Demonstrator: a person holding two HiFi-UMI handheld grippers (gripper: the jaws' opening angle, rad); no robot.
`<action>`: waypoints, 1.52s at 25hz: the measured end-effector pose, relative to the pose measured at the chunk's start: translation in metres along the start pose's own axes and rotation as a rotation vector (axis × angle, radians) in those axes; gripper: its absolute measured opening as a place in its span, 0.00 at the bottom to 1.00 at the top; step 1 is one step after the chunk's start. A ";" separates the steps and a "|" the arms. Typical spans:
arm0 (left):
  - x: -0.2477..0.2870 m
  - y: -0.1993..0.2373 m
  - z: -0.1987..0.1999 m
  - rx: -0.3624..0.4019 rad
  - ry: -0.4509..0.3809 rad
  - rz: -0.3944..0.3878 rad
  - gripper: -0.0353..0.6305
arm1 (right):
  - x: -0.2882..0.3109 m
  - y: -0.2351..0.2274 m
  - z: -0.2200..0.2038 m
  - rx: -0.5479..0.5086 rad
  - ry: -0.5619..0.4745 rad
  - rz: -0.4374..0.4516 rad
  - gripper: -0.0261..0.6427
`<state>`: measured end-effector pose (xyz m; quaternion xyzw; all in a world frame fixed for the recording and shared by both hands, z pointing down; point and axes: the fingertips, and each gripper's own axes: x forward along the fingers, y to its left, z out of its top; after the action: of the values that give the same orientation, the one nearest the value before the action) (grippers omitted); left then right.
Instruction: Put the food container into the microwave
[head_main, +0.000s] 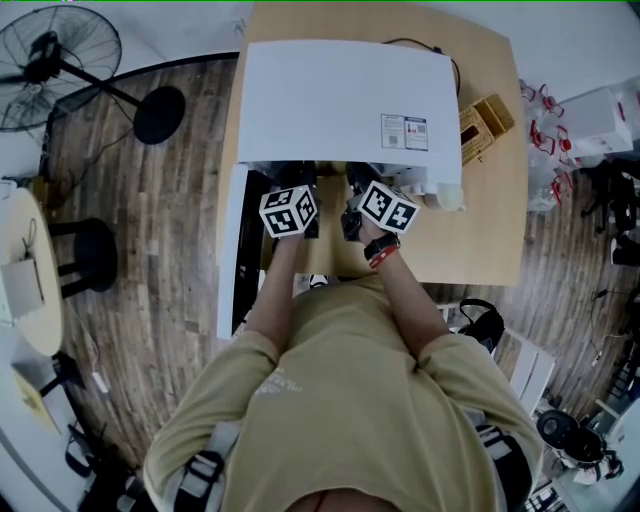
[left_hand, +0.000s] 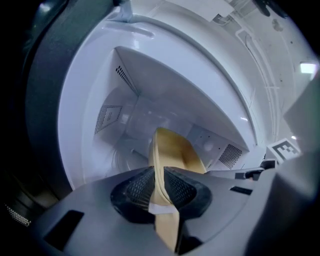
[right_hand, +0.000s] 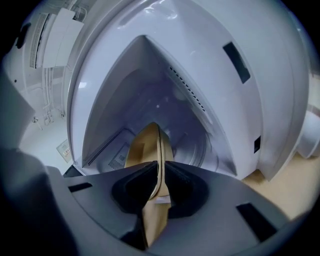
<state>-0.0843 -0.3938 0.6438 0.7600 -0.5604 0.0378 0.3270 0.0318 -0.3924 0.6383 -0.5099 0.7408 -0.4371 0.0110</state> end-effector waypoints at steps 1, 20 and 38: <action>0.002 0.000 0.000 0.002 -0.002 -0.002 0.14 | 0.001 0.000 0.000 -0.004 0.000 -0.001 0.13; 0.018 0.003 0.000 0.002 0.035 -0.026 0.18 | 0.017 -0.002 0.005 -0.109 0.005 -0.019 0.15; -0.007 -0.001 0.003 0.043 0.030 -0.023 0.29 | -0.006 0.004 0.003 -0.152 -0.018 -0.038 0.26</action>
<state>-0.0866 -0.3899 0.6380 0.7725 -0.5458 0.0574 0.3193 0.0331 -0.3890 0.6316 -0.5272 0.7617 -0.3754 -0.0295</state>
